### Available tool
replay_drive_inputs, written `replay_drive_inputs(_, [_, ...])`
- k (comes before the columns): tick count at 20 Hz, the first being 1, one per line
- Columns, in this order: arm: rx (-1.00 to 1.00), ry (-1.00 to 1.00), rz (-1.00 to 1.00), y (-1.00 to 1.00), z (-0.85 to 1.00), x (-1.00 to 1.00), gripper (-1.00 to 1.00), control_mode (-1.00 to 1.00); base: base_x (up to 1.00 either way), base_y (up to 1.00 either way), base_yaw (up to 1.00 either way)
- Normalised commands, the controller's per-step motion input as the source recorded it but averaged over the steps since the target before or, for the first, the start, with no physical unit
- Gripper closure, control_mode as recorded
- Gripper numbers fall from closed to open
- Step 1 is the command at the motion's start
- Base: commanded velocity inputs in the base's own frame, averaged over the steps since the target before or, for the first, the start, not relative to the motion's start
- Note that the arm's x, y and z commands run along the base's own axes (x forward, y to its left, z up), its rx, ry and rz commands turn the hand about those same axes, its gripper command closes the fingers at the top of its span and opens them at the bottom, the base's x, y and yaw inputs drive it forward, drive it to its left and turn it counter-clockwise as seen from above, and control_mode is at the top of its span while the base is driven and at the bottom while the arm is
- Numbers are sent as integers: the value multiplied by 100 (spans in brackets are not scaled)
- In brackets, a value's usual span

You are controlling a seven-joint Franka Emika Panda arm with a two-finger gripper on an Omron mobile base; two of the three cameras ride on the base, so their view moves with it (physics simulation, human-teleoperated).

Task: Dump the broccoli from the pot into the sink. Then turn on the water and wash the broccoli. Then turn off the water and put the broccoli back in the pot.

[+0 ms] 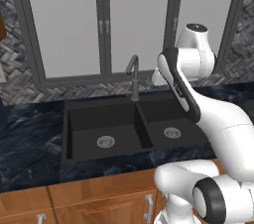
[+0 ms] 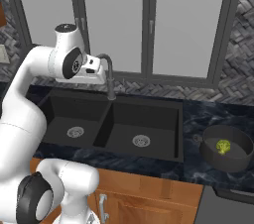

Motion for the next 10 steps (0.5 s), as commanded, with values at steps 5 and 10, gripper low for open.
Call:
replay_drive_inputs(5, [0, -4, -5, -3, 0, -2, -100, -100, 0, 0, 0])
replay_drive_inputs(10, [1, -4, -13, -18, 0, -17, -100, -100, 0, 0, 0])
